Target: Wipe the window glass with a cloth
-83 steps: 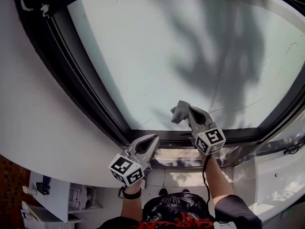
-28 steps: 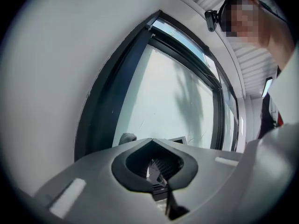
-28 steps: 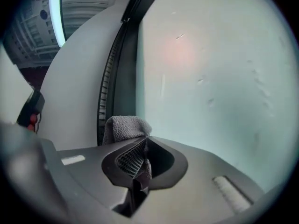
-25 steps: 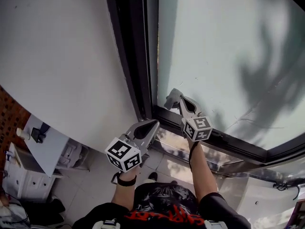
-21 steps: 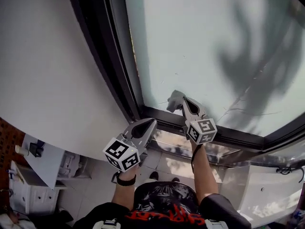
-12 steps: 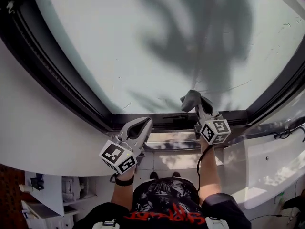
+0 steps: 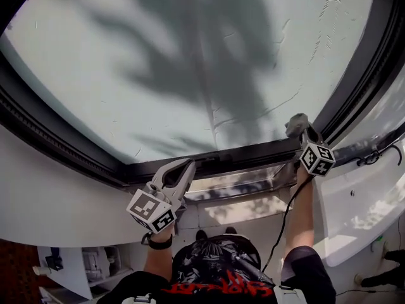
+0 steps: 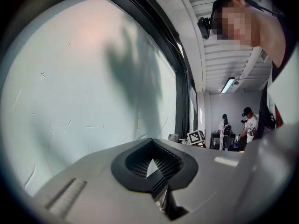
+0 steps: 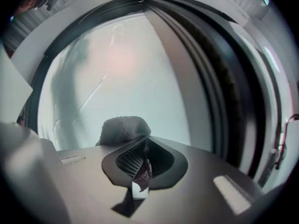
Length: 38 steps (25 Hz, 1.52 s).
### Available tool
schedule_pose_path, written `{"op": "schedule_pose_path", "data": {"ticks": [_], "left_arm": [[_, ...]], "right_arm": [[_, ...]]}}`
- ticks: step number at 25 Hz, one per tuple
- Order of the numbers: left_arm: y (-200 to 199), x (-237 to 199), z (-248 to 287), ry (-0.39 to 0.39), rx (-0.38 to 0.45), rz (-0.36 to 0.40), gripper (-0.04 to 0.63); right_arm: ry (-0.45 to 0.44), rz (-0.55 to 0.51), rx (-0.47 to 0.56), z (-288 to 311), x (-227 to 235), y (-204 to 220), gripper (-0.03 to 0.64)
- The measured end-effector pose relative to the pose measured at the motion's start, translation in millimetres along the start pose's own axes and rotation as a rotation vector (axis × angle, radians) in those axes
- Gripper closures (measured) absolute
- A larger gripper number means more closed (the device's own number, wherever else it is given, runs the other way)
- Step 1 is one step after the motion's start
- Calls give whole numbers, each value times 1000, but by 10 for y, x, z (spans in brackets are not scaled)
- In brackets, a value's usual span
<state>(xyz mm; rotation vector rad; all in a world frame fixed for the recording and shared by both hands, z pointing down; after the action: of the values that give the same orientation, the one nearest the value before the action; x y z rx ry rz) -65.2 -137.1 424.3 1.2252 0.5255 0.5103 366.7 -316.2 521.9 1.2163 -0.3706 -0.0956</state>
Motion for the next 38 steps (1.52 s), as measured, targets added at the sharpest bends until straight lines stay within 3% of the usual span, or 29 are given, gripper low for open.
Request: {"op": "schedule_pose_path", "data": {"ticks": [3, 6, 11, 17, 21, 25, 27, 30, 36, 38], "left_arm": [[110, -25, -18, -43, -28, -9, 595], [209, -68, -85, -102, -52, -36, 595], [266, -225, -370, -157, -38, -35, 595], [436, -421, -1269, -322, 2, -93, 595], [619, -474, -1936, -450, 59, -161, 595], [808, -523, -2394, -520, 111, -220, 595], [876, -572, -2513, -537, 119, -251, 595], [984, -704, -2528, -529, 111, -275, 595], [876, -897, -2072, -374, 52, -222, 595], [825, -920, -1846, -311, 31, -205, 595]], "right_arm": [[58, 65, -4, 26, 234, 64, 601], [-80, 87, 69, 103, -159, 91, 601], [-436, -37, 135, 190, -1744, 305, 601], [-821, -277, -54, 526, -3849, 835, 601], [-954, -381, -158, 723, -5021, 1171, 601], [-965, -430, -240, 973, -5836, 1396, 601], [-946, -474, -272, 1079, -5996, 1456, 601], [-886, -486, -283, 1183, -5847, 1448, 601], [-744, -343, -180, 1002, -4708, 1167, 601], [-805, -205, -135, 856, -4283, 1035, 601]]}}
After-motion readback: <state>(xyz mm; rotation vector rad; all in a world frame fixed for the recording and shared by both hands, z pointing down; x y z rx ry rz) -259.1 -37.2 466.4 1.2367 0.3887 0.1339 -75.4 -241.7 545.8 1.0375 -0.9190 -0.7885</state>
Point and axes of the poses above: the fingertips, and each gripper's own axes: z forward along the fingers, x to its right, y out of its underside, the point moved 10 cm from there along -z, backward along the fingers, and after that the axes turned 14 degrees about -x, right-handed, at the moved point
